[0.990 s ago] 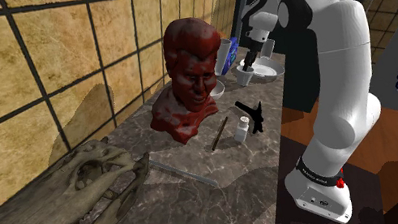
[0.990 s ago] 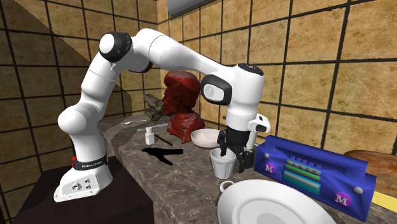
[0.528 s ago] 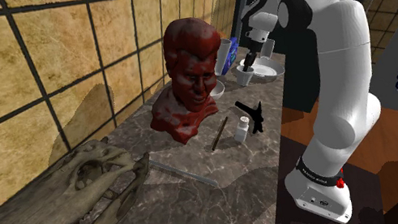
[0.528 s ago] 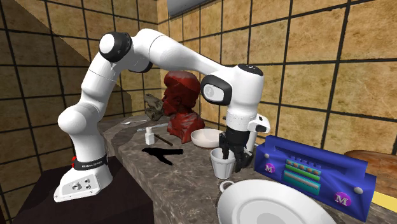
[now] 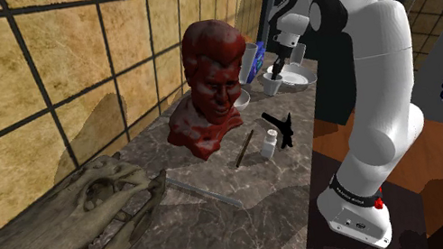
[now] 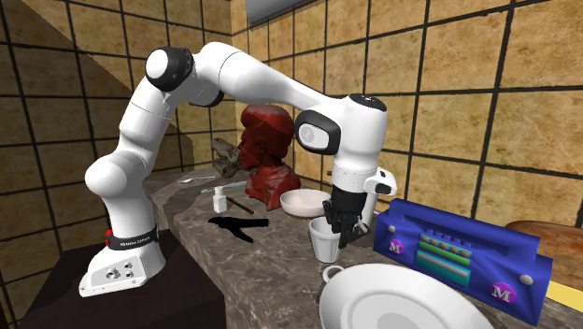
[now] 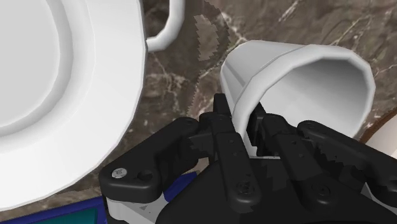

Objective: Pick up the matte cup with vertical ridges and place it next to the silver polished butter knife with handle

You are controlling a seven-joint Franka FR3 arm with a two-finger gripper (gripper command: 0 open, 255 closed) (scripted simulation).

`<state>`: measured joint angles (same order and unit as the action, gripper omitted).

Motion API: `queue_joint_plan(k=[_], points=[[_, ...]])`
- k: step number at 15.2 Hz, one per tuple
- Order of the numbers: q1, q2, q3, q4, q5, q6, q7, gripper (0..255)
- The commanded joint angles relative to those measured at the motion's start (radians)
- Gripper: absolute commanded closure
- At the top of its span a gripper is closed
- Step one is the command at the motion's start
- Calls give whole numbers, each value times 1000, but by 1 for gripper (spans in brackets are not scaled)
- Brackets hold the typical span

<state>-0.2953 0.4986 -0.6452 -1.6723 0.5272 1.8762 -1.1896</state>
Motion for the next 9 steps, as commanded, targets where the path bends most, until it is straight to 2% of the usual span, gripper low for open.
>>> queue_joint_plan(k=[1,9], points=[[0,0,0,0,0,0,0,255],[5,-42,-17,50,-33,-79,34,255]])
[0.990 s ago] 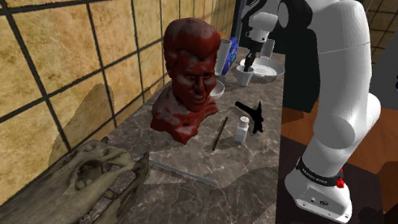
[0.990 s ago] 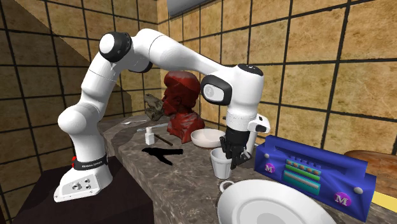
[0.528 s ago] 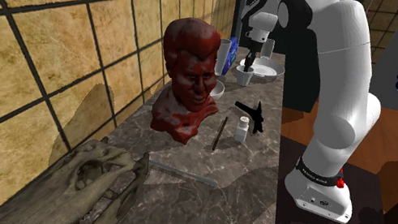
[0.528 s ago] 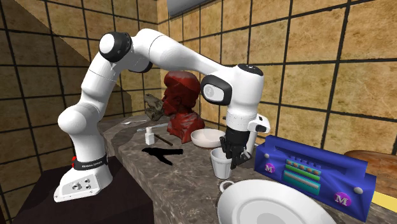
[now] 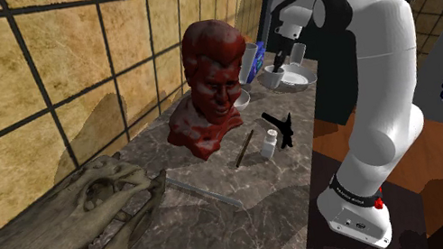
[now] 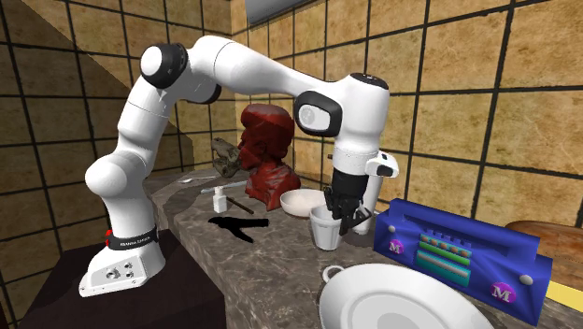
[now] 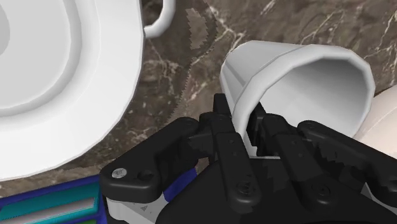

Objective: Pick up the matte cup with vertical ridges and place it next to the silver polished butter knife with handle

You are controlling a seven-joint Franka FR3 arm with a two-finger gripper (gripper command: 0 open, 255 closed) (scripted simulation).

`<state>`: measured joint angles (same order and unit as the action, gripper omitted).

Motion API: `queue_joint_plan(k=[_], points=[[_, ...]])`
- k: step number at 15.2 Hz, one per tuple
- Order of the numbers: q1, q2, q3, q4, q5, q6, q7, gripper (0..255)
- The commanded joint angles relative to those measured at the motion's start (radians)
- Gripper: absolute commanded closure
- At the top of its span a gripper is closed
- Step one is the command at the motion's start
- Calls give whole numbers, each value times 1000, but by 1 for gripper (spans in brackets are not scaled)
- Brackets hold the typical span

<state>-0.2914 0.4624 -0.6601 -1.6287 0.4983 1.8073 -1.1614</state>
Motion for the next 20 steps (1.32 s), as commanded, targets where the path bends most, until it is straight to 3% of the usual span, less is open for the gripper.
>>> queue_joint_plan(k=[1,20], points=[[2,-10,-4,14,-8,-21,10,255],[-19,-53,-23,214,-47,-242,78,255]])
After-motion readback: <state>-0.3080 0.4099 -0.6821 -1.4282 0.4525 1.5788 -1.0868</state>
